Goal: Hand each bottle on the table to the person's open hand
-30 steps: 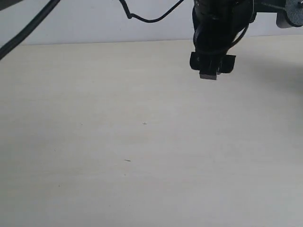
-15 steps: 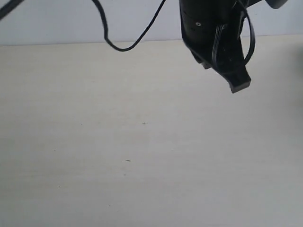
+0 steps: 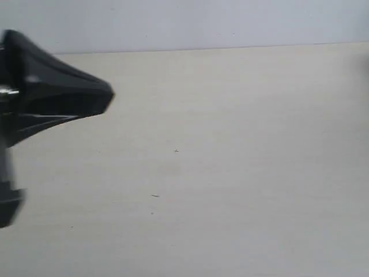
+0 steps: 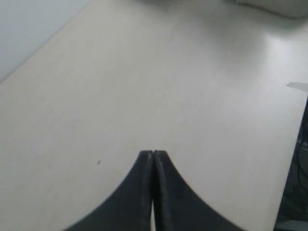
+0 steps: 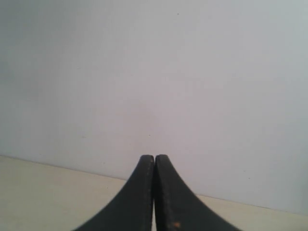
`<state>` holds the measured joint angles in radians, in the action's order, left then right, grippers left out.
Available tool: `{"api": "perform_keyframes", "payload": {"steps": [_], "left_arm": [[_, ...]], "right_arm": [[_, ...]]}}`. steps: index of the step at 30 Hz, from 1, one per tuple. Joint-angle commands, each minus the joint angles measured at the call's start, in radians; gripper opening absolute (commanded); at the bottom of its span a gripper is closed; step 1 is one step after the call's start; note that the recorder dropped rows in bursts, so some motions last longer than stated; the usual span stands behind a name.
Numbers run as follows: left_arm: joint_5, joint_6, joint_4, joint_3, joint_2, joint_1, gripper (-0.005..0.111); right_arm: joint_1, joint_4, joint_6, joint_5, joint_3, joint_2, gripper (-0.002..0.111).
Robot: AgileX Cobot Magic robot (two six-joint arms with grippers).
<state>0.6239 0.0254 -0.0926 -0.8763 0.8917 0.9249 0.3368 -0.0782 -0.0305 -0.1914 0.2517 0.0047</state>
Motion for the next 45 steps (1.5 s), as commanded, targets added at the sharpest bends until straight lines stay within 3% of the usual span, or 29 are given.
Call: {"api": "perform_keyframes", "payload": {"steps": [1,3,8,16,27,30,33,40,45], "left_arm": [[-0.027,-0.090,0.020,0.100,-0.268,0.002,0.000],[-0.027,-0.178,0.021,0.111,-0.385,0.002,0.000],[-0.027,-0.185,0.019,0.111,-0.565,0.002,0.000],[-0.029,-0.178,-0.068,0.111,-0.652,0.002,0.000],[-0.031,-0.266,-0.041,0.138,-0.658,0.002,0.000],[-0.052,-0.270,-0.044,0.212,-0.658,0.002,0.000],[-0.155,-0.301,-0.044,0.313,-0.663,-0.007,0.000],[-0.484,-0.369,-0.042,0.640,-0.784,-0.139,0.000],[-0.526,-0.455,-0.042,0.796,-0.892,-0.210,0.000]], "right_arm": [[0.000,0.001,0.000,0.003,-0.005,-0.005,0.000],[0.000,0.001,0.000,0.003,-0.005,-0.005,0.000],[0.000,0.001,0.003,0.003,-0.005,-0.005,0.000],[0.000,0.001,0.003,0.003,-0.005,-0.005,0.000],[0.000,0.001,0.001,0.003,-0.005,-0.005,0.000],[0.000,0.001,0.001,0.003,-0.005,-0.005,0.000],[0.000,0.001,0.002,0.003,-0.005,-0.005,0.000],[0.000,0.001,0.000,0.003,-0.005,-0.005,0.000],[0.000,0.001,0.000,0.003,-0.005,-0.005,0.000]]}}
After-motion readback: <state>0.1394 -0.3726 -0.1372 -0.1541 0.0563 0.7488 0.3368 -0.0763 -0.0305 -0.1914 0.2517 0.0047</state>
